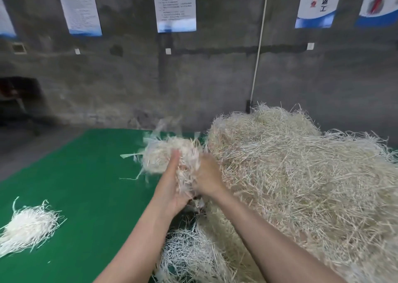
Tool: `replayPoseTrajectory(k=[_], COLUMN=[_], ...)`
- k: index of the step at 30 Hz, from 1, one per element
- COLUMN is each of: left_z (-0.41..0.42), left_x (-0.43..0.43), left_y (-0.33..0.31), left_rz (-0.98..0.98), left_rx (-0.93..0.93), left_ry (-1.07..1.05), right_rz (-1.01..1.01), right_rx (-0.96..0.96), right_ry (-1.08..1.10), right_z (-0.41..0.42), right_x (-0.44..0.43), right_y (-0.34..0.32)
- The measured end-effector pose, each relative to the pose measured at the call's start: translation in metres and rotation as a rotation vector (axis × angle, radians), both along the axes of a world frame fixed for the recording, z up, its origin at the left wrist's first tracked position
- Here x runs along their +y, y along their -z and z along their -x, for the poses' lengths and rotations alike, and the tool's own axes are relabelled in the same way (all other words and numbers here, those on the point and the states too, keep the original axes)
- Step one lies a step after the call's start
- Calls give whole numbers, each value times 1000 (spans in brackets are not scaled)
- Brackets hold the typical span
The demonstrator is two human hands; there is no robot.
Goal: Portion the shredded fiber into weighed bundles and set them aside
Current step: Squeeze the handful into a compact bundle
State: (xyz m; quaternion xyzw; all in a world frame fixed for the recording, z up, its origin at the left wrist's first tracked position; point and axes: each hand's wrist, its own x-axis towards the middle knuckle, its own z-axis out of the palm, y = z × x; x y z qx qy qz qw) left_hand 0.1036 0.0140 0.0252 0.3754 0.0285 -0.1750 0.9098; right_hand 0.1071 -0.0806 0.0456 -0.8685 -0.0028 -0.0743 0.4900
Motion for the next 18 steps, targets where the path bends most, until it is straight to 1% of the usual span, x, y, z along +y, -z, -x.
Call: replayPoseTrajectory(k=[1,2,3,4,5,6,8,9,10,11,12,13,14,15,16,18], left_z=[-5,-9,-12,-16,-19,-21,-24,-22,-19,-15,-12,-11,-12,-12,-12,-11], left_x=[-2,-3,-2,0,3,7,12,12,10,8,5,3,2,1,0,-3], left_y=[-7,-11,-13,-13,-12,-11,-14,-19,-27,-36,-46,-56,-64,-71,-76,-79], left_rz=[-86,-193,-296,-421,-543,-610,-605,-598,-591,-564,-518,-469,-438,-443,-479,-636], left_rx=[-35,-27,19,76,118,127,94,49,-7,-73,-131,-174,-214,-280,-370,-598], left_ry=[-49,-143,-254,-370,-476,-537,-544,-515,-480,-449,-436,-454,-499,-541,-575,-627], right_rz=[247,322,282,199,124,89,63,79,89,135,233,403,605,786,904,966], right_rx=[40,80,99,129,110,48,-106,-98,-29,99,227,314,349,327,287,205], right_ry=[-105,-197,-281,-344,-354,-304,-170,-198,-291,-382,-436,-473,-498,-488,-462,-425], right_z=[2,3,5,4,4,1,-9,-12,-14,-15,-15,-12,-7,-2,2,5], right_x=[-1,-5,-12,-22,-32,-40,-52,-53,-52,-49,-50,-54,-62,-72,-80,-89], right_y=[15,21,17,11,4,0,0,4,14,32,54,79,103,125,141,154])
